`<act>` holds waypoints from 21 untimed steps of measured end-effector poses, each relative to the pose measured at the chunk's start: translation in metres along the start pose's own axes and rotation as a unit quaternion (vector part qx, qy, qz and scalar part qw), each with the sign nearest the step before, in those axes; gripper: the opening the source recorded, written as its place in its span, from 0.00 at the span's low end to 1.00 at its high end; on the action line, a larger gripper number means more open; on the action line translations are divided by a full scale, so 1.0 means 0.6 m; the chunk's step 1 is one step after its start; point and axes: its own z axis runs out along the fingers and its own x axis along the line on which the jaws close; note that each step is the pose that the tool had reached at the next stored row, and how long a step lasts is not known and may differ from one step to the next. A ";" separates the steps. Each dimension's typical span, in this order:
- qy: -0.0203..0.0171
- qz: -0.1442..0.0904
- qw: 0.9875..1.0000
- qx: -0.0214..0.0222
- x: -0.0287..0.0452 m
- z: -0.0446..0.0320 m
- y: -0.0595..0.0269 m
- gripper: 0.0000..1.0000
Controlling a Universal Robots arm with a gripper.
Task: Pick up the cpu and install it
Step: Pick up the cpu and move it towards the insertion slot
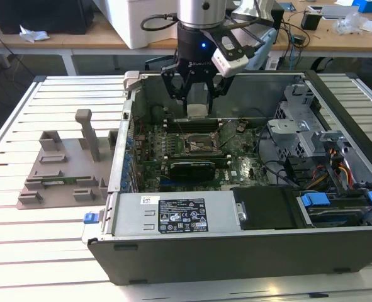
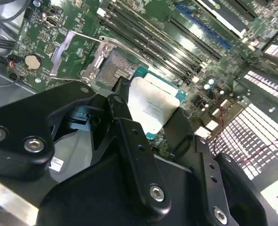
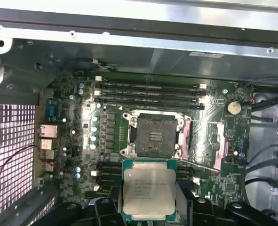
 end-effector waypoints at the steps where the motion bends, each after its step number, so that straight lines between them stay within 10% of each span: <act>1: 0.000 0.000 1.000 0.000 -0.001 0.005 0.000 0.54; 9: 0.000 0.000 1.000 0.000 -0.007 0.032 0.002 0.54; 21: 0.000 0.000 1.000 0.000 -0.008 0.032 0.002 0.54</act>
